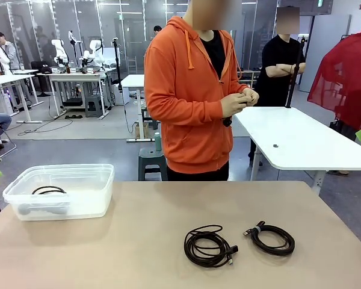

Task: Organize and store the cables.
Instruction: Place the Power Cable into the Organizing box.

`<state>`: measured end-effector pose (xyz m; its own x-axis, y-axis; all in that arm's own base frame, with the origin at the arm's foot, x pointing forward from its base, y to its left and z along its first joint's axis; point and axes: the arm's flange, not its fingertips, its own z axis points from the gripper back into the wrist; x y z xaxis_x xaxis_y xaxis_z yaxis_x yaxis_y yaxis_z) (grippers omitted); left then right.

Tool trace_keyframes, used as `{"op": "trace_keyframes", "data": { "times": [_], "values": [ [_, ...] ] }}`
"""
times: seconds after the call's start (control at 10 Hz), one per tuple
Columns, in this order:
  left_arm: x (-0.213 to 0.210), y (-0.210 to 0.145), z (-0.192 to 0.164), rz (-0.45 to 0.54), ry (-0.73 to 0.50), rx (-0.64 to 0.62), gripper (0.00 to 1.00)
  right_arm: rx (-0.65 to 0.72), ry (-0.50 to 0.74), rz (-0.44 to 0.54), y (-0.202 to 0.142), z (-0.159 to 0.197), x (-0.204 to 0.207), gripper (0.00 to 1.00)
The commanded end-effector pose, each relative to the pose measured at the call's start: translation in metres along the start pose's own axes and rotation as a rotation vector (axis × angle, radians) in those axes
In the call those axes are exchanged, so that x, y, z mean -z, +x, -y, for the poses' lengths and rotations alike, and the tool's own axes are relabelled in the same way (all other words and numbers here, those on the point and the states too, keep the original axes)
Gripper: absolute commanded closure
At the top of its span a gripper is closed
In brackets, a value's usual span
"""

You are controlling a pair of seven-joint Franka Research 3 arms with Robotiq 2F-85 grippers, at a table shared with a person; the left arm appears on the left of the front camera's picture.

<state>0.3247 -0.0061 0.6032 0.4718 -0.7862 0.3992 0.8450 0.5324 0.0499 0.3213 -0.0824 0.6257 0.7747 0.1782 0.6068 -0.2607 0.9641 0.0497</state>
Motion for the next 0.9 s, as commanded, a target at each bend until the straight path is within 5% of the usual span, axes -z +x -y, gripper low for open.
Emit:
{"op": "trace_keyframes", "data": {
  "times": [0.0,0.8],
  "values": [
    [-0.0025,0.0005,0.0004,-0.006,0.013,-0.011,0.29,-0.002,0.002,0.005,0.0,-0.0005,-0.0003,0.0],
    [-0.0025,0.0005,0.0004,-0.006,0.013,-0.011,0.29,-0.002,0.002,0.005,0.0,-0.0005,-0.0003,0.0]
  ]
}}
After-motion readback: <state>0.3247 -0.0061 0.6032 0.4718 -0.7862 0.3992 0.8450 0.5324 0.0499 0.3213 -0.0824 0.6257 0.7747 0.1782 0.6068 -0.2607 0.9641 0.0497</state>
